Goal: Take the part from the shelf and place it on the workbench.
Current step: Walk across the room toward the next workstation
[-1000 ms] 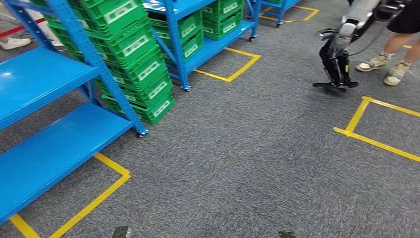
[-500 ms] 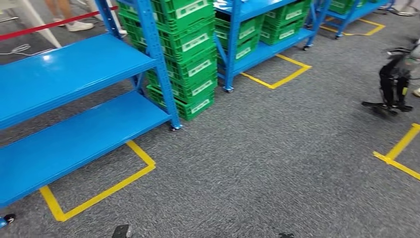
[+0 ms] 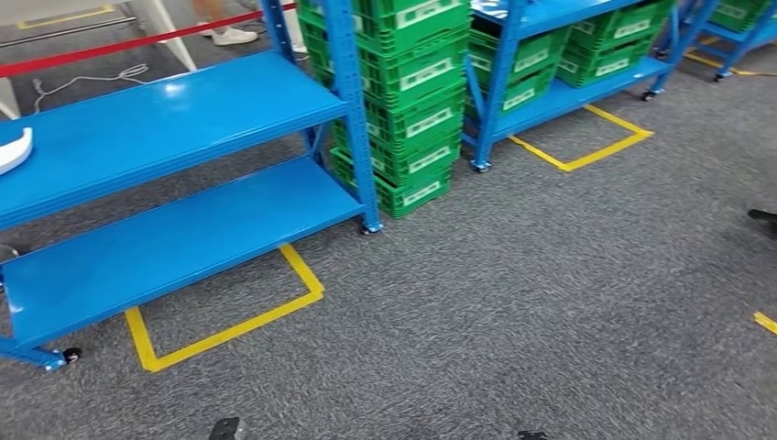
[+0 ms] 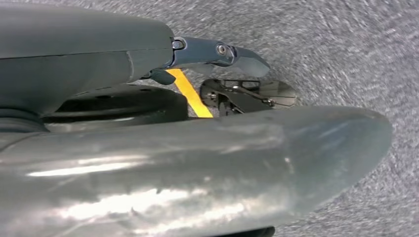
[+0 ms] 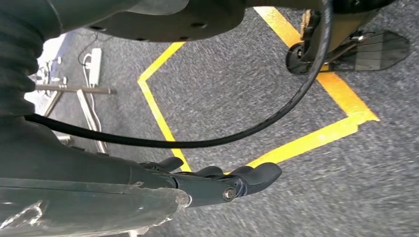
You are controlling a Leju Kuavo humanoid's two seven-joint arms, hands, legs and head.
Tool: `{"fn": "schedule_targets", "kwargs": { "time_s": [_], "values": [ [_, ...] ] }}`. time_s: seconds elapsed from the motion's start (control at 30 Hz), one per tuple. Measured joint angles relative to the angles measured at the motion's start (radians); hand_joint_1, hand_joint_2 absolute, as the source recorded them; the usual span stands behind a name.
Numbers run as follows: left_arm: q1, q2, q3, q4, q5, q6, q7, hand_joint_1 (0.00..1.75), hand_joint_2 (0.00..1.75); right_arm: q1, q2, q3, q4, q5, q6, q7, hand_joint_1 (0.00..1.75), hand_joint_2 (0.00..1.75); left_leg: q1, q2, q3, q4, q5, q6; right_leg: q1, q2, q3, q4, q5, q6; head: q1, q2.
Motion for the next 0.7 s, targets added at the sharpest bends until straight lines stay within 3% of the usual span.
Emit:
{"fn": "schedule_targets", "kwargs": {
  "time_s": [0.07,0.1,0.13,0.17,0.2,0.23,0.27,0.33,0.4,0.43,0.47,0.5,0.57,0.63,0.7],
  "values": [
    [-0.004,0.0,0.0,0.0,-0.001,0.0,0.0,0.0,0.0,0.0,0.0,-0.002,0.0,0.001,0.0,-0.001,0.0,1.75,-0.007,0.058,0.066,-0.123,0.042,0.008,0.007,-0.023,0.003,0.003,-0.007,0.009,-0.002,0.0],
    [-0.005,-0.001,0.0,0.0,-0.002,0.0,0.0,0.0,0.0,0.0,0.0,-0.004,0.0,0.001,0.0,-0.002,0.0,1.75,-0.011,0.076,0.081,-0.154,0.046,0.013,0.011,-0.035,0.006,0.003,-0.01,0.014,-0.002,0.0],
    [-0.006,-0.001,0.0,0.0,-0.003,0.0,0.0,0.0,0.0,0.0,0.0,-0.006,0.0,0.002,0.0,-0.002,0.0,1.75,-0.013,0.078,0.085,-0.166,0.044,0.018,0.014,-0.048,0.009,0.002,-0.013,0.019,-0.001,0.0],
    [-0.006,-0.001,0.0,0.0,-0.003,0.0,0.0,0.0,0.0,-0.002,0.0,-0.009,0.0,0.002,-0.001,-0.003,0.0,1.75,-0.012,0.063,0.083,-0.167,0.044,0.024,0.014,-0.061,0.013,-0.001,-0.014,0.023,0.0,0.0],
    [-0.004,-0.002,0.0,0.0,-0.003,0.0,0.0,0.0,0.0,-0.004,0.0,-0.01,0.0,0.002,-0.001,-0.003,0.0,1.75,-0.011,0.05,0.082,-0.169,0.046,0.029,0.013,-0.058,0.017,0.001,-0.018,0.028,0.002,0.0],
    [-0.003,-0.002,0.0,0.0,-0.003,0.0,0.0,0.0,0.0,-0.005,0.0,-0.012,0.0,0.002,-0.001,-0.003,0.0,1.75,-0.008,0.037,0.082,-0.171,0.048,0.035,0.011,-0.04,0.013,0.015,-0.03,0.034,0.004,0.0],
    [-0.003,-0.003,0.0,0.0,-0.003,0.0,0.0,0.0,0.0,-0.006,0.0,-0.013,0.0,0.002,-0.001,-0.004,0.0,1.75,-0.005,0.023,0.082,-0.173,0.051,0.04,0.008,-0.011,-0.001,0.049,-0.052,0.039,0.007,0.0],
    [-0.004,-0.004,0.0,0.0,-0.003,0.001,0.0,0.0,0.0,-0.004,0.0,-0.016,0.0,0.002,-0.001,-0.005,0.0,1.75,-0.002,-0.004,0.081,-0.173,0.053,0.048,0.005,0.047,-0.059,0.172,-0.115,0.047,0.013,0.0],
    [-0.004,-0.005,0.0,0.0,-0.003,0.001,0.0,0.0,0.0,-0.003,0.0,-0.019,0.0,0.001,-0.001,-0.006,0.0,1.75,-0.002,-0.034,0.081,-0.173,0.053,0.051,0.004,0.064,-0.112,0.275,-0.146,0.048,0.014,0.0],
    [-0.003,-0.005,0.001,0.0,-0.003,0.001,0.0,0.0,0.0,-0.003,0.0,-0.02,0.0,0.002,-0.001,-0.005,0.0,1.75,-0.002,-0.051,0.082,-0.173,0.053,0.05,0.004,0.066,-0.118,0.279,-0.133,0.048,0.014,0.0],
    [-0.002,-0.005,0.001,0.0,-0.003,0.001,0.0,0.0,0.0,-0.002,0.0,-0.021,0.0,0.002,-0.001,-0.005,0.0,1.75,-0.001,-0.067,0.083,-0.172,0.054,0.049,0.002,0.07,-0.104,0.242,-0.103,0.047,0.014,0.0],
    [-0.002,-0.005,0.001,0.0,-0.003,0.001,0.0,0.0,0.0,-0.001,0.0,-0.022,0.0,0.002,-0.001,-0.005,0.0,1.75,0.0,-0.083,0.084,-0.172,0.055,0.046,-0.001,0.082,-0.077,0.177,-0.062,0.047,0.014,0.0],
    [-0.003,-0.005,0.0,0.0,-0.003,0.0,0.0,0.0,0.0,0.0,0.0,-0.023,0.0,0.001,-0.001,-0.005,0.0,1.75,0.0,-0.112,0.081,-0.168,0.056,0.035,-0.009,0.132,-0.023,0.052,-0.011,0.046,0.014,0.0],
    [-0.003,-0.005,0.0,0.0,-0.003,0.0,0.0,0.0,0.0,-0.002,0.001,-0.023,0.0,0.001,-0.001,-0.005,0.0,1.75,0.001,-0.133,0.074,-0.169,0.061,0.02,-0.011,0.159,-0.004,0.01,-0.006,0.039,0.014,0.0],
    [0.0,-0.005,0.0,0.0,-0.003,0.0,0.0,0.0,0.0,-0.003,0.001,-0.024,0.0,0.002,-0.001,-0.004,0.0,1.75,0.004,-0.14,0.068,-0.173,0.066,0.007,-0.01,0.138,-0.003,0.007,-0.001,0.025,0.014,0.0]
  ]
}}
